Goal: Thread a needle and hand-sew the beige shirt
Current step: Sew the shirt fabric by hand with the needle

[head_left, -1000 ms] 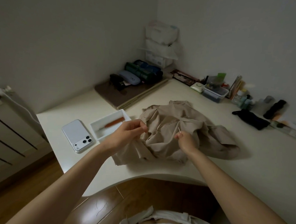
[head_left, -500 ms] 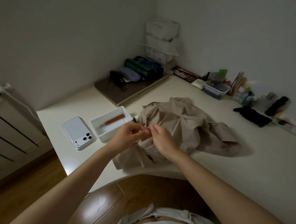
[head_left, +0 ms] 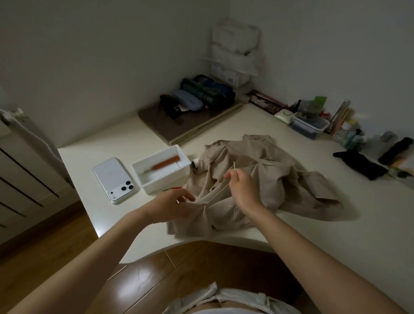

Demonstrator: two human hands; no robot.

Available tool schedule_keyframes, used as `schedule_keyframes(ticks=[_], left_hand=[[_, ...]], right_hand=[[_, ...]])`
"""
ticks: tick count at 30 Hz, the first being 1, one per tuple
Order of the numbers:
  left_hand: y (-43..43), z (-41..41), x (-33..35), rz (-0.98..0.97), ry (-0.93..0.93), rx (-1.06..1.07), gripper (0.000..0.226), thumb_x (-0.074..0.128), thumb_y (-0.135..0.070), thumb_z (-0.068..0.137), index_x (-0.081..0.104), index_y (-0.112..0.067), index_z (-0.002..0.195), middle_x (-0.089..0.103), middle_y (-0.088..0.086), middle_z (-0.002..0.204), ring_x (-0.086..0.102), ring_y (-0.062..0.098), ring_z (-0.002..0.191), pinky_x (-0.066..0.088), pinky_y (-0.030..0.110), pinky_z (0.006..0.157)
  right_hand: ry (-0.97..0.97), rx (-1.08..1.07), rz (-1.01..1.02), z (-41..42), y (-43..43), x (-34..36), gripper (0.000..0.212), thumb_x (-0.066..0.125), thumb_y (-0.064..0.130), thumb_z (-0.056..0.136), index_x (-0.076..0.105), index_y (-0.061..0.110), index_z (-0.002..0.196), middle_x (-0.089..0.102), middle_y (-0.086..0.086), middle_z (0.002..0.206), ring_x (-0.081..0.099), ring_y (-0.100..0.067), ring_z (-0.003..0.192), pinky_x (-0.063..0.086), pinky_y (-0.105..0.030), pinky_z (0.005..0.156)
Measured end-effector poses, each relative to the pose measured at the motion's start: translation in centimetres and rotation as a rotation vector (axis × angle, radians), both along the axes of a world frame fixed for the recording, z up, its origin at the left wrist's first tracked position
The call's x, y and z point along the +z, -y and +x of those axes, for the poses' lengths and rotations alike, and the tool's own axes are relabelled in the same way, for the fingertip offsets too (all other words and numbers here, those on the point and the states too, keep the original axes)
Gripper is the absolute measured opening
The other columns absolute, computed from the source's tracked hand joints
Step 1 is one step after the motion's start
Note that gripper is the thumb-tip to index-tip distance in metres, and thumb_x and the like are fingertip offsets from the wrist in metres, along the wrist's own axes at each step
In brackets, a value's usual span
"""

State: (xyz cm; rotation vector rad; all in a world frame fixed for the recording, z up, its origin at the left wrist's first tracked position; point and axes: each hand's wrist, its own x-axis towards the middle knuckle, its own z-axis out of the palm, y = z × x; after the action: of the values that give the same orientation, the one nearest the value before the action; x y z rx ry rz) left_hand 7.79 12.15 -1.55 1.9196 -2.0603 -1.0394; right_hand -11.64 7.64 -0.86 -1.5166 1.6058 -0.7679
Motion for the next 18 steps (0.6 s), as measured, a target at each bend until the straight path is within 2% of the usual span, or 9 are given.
schedule_keyframes(ticks=[3, 5, 7, 10, 13, 16, 18], left_hand=[[0.2, -0.4, -0.2, 0.016, 0.036, -0.035, 0.043, 0.064, -0.037, 0.088, 0.055, -0.022, 0.127, 0.054, -0.002, 0.121, 0.052, 0.015, 0.108, 0.046, 0.027, 0.094], [0.1, -1.0, -0.3, 0.052, 0.032, -0.038, 0.043, 0.063, -0.035, 0.089, 0.053, -0.021, 0.129, 0.052, -0.004, 0.114, 0.052, 0.015, 0.105, 0.045, 0.026, 0.093], [0.1, -1.6, -0.5, 0.016, 0.059, -0.066, 0.031, 0.062, -0.029, 0.091, 0.058, -0.017, 0.119, 0.054, -0.004, 0.102, 0.052, 0.012, 0.093, 0.045, 0.021, 0.082], [0.0, -1.8, -0.3, -0.128, 0.037, -0.044, 0.005, 0.061, -0.022, 0.091, 0.061, -0.016, 0.091, 0.054, -0.006, 0.082, 0.048, 0.012, 0.078, 0.035, 0.012, 0.062], [0.2, -1.5, 0.3, -0.246, -0.021, 0.024, 0.008, 0.061, -0.017, 0.091, 0.066, -0.012, 0.087, 0.051, -0.011, 0.072, 0.048, 0.01, 0.072, 0.034, 0.011, 0.06], [0.3, -1.5, 1.0, -0.32, -0.014, 0.048, 0.012, 0.061, -0.011, 0.09, 0.07, -0.005, 0.095, 0.057, -0.003, 0.081, 0.051, 0.014, 0.077, 0.034, 0.017, 0.064], [0.3, -1.7, 1.5, -0.323, -0.031, 0.047, 0.014, 0.059, -0.009, 0.09, 0.07, -0.004, 0.097, 0.061, 0.002, 0.088, 0.054, 0.018, 0.083, 0.039, 0.023, 0.069]], right_hand=[[0.025, 0.011, -0.001, 0.0, -0.1, -0.1, 0.031, 0.029, 0.018, 0.103, 0.058, 0.013, 0.095, 0.047, 0.01, 0.073, 0.044, -0.003, 0.067, 0.032, -0.018, 0.057], [0.035, 0.032, 0.004, 0.0, -0.3, 0.0, 0.03, 0.029, 0.019, 0.103, 0.056, 0.016, 0.093, 0.046, 0.01, 0.073, 0.043, -0.001, 0.066, 0.031, -0.017, 0.056], [0.046, 0.044, 0.004, -0.2, -0.5, 0.0, 0.029, 0.029, 0.019, 0.103, 0.056, 0.016, 0.094, 0.046, 0.01, 0.073, 0.042, -0.001, 0.065, 0.031, -0.017, 0.057], [0.079, 0.041, 0.024, -0.8, -0.4, 0.0, 0.03, 0.029, 0.018, 0.103, 0.057, 0.014, 0.094, 0.046, 0.008, 0.072, 0.043, -0.004, 0.065, 0.033, -0.019, 0.058], [0.039, 0.031, 0.064, -1.9, -0.1, -0.1, 0.03, 0.028, 0.018, 0.104, 0.056, 0.014, 0.096, 0.047, 0.005, 0.072, 0.044, -0.007, 0.062, 0.034, -0.02, 0.056], [-0.04, 0.109, 0.116, -2.8, 0.0, -0.2, 0.032, 0.028, 0.02, 0.104, 0.058, 0.013, 0.1, 0.048, 0.005, 0.073, 0.044, -0.006, 0.062, 0.034, -0.016, 0.052], [-0.091, 0.206, 0.136, -3.0, -0.3, -0.1, 0.032, 0.028, 0.024, 0.104, 0.059, 0.014, 0.103, 0.053, 0.005, 0.083, 0.05, -0.008, 0.074, 0.039, -0.019, 0.061]])
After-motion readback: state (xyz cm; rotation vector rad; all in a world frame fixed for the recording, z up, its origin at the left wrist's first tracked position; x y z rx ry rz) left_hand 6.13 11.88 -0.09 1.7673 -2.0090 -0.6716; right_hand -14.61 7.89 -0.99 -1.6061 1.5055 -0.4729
